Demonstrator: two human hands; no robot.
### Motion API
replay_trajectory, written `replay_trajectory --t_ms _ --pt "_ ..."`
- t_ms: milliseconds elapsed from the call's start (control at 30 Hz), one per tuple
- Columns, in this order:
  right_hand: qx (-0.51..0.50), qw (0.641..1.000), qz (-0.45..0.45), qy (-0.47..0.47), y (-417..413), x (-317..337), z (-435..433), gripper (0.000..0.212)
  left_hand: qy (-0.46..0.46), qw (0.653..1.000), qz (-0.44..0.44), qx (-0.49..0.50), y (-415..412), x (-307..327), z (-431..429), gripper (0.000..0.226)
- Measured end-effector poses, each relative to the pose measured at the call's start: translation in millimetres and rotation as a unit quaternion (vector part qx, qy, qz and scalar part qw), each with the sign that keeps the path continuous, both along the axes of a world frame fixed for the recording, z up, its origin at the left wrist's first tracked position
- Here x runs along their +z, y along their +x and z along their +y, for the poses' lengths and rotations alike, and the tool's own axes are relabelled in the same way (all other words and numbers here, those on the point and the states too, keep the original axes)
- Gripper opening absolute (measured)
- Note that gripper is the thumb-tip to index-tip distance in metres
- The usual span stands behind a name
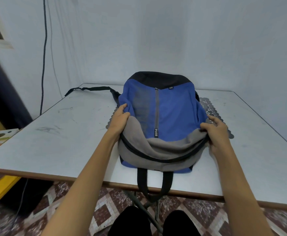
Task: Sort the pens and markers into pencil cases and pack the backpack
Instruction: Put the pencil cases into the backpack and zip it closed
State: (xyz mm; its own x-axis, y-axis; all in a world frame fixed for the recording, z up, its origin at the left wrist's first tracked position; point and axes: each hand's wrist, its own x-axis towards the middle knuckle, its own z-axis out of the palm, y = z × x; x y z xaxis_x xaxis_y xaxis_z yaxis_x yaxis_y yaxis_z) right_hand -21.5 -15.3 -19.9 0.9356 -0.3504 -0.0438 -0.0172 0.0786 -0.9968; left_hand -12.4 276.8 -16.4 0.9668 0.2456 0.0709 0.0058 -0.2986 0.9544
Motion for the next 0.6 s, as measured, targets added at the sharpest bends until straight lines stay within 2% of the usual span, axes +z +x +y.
replay_trajectory --t_ms 100,233,300,367,433,500,600 --pt "-0.028 1.0 0.005 0.001 -1 0 -8 0.05 -0.017 1.0 -0.004 -0.004 -2 -3 -10 0.051" --pt "-0.017 0.998 0.007 -0.06 -3 -3 -13 0.049 -0.068 0.998 0.003 0.001 -6 -7 -6 0.052" --pt "-0.006 0.994 0.019 -0.11 -5 -4 -14 0.045 -0.139 0.99 0.012 0.02 -7 -8 4 0.042" --pt "-0.024 0.976 0.037 -0.214 -9 0 -13 0.05 -0.18 0.982 0.02 0.052 -11 -9 15 0.032" --pt "-0.066 0.933 0.04 -0.351 -12 12 -5 0.068 -0.133 0.989 0.01 0.068 -14 -17 29 0.03" --pt "-0.063 0.903 0.008 -0.426 -11 29 15 0.068 -0.072 0.996 -0.016 0.059 -20 -26 41 0.033" --pt "0.069 0.888 -0.059 -0.45 -4 52 56 0.054 0.037 0.998 -0.044 0.03 -29 -35 44 0.045"
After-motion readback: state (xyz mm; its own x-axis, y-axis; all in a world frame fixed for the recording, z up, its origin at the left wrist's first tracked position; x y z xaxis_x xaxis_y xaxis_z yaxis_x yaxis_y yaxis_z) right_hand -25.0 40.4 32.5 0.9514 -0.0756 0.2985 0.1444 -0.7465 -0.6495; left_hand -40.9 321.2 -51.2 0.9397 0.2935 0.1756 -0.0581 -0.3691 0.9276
